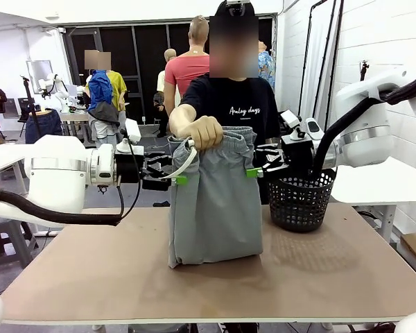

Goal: Fold the training pants.
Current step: Release the ends of the Training pants and then grab the overlapped ends.

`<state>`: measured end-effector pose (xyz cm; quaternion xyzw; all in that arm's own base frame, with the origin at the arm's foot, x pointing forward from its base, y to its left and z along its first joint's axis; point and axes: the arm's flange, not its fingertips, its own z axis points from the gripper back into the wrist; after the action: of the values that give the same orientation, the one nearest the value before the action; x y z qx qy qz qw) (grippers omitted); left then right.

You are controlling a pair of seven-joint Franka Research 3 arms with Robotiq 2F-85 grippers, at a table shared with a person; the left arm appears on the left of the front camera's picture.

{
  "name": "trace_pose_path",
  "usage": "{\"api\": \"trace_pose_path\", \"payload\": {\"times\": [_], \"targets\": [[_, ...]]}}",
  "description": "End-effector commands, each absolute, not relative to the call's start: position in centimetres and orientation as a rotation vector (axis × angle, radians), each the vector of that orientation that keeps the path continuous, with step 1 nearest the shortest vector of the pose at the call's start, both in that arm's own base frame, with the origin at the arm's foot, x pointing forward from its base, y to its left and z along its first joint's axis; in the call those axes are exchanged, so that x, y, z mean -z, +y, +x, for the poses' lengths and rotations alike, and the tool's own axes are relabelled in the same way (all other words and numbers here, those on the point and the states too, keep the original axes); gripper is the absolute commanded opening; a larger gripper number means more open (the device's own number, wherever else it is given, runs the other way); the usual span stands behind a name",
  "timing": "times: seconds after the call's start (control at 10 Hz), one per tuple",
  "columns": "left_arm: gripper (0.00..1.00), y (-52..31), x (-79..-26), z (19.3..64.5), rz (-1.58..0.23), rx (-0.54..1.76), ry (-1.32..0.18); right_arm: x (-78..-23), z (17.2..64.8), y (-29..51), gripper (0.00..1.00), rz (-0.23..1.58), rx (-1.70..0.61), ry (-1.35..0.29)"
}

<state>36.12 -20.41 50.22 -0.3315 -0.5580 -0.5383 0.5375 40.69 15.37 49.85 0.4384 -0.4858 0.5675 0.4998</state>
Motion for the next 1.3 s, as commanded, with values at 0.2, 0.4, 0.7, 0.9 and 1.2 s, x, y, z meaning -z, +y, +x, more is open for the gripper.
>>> {"api": "trace_pose_path", "payload": {"times": [0.2,0.4,0.7,0.9,1.2], "targets": [[1.0,-19.1,-50.2,34.8,-0.737,1.206,-1.348,-49.5,40.1,15.5,1.0,1.012,-1.322,-1.143],[1.0,-18.5,-50.0,34.6,-0.741,1.199,-1.353,-49.4,40.2,15.2,1.0,0.984,-1.301,-1.139],[1.0,-18.5,-49.8,34.5,-0.755,1.216,-1.356,-49.3,39.9,13.8,1.0,0.954,-1.26,-1.139],[1.0,-18.7,-49.8,34.7,-0.765,1.233,-1.353,-49.2,39.7,13.3,1.0,0.942,-1.243,-1.146],[1.0,-18.8,-49.2,35.1,-0.778,1.269,-1.324,-48.9,39.6,14.1,1.0,0.992,-1.26,-1.139]]}}
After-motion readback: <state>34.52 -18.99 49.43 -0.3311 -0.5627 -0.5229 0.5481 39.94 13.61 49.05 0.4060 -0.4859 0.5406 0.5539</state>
